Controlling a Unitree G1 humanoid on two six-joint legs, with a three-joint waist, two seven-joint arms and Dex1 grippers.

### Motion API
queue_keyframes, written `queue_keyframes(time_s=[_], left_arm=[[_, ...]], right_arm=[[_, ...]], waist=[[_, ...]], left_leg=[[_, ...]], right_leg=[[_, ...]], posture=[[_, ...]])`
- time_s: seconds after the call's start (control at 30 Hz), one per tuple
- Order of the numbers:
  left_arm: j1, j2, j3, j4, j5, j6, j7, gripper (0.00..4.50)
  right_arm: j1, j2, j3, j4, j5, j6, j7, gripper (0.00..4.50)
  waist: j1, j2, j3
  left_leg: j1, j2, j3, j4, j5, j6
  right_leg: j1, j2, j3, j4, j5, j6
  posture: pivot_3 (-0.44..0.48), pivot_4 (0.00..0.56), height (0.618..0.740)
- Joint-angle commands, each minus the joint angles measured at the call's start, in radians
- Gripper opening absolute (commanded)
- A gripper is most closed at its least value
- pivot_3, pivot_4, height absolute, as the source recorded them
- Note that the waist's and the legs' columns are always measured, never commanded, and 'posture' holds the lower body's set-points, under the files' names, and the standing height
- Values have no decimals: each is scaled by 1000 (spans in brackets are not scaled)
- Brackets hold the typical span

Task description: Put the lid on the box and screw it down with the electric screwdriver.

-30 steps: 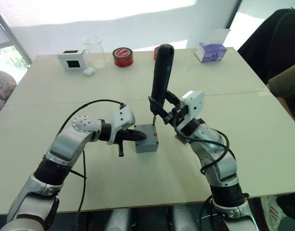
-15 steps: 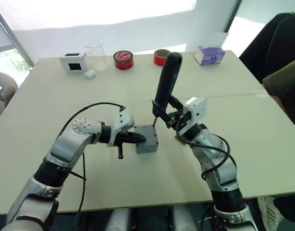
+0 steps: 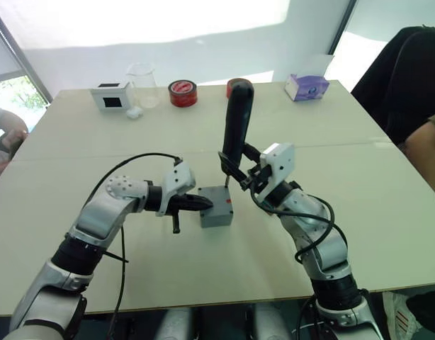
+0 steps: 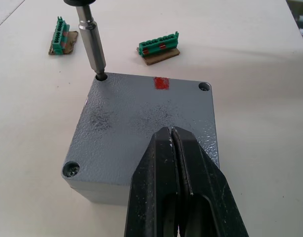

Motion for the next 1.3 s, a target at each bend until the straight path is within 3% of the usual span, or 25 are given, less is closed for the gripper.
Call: queue_keyframes(time_s=[0.03, 0.13, 0.77, 1.0, 1.17, 1.3], left_arm=[[27, 13, -29, 0, 29, 23, 4, 0], [30, 13, -29, -7, 29, 28, 4, 0], [15, -3, -32, 11, 37, 37, 7, 0], [51, 0, -20, -25, 27, 37, 17, 0], [83, -36, 13, -52, -14, 60, 47, 0], [88, -58, 72, -71, -72, 88, 63, 0]], right_arm=[[49, -21, 28, 65, -21, 71, 8, 1913], [49, -22, 29, 63, -23, 70, 10, 1913], [4, -48, -2, 41, 3, 67, 47, 1913], [-206, -139, -169, -133, 207, 258, 81, 1913], [-409, -218, -325, -119, 385, 452, 46, 1913], [-536, -231, -462, -56, 552, 688, -83, 1913]], waist=[[0, -1, -1], [0, 0, -2], [2, 0, -2], [4, 1, 1], [6, 3, 3], [1, 4, 3]], left_leg=[[5, 0, 0, -2, 0, 0], [14, 0, 0, -10, 0, 0], [13, 0, 0, -11, 0, 0], [7, -1, -1, -12, 0, 0], [-2, -1, -1, -11, 0, -1], [-9, -1, -1, -12, 1, -1]], right_leg=[[2, 0, 0, -2, 0, 0], [8, -1, 0, -9, -2, -3], [8, -2, 0, -10, -2, -3], [4, -4, -1, -10, -2, -3], [-3, -5, -1, -10, 0, -1], [-10, -4, -1, -9, 0, 0]], posture=[[0, 150, 740], [0, 150, 740], [0, 150, 740], [0, 150, 740], [0, 150, 740], [0, 150, 740]])
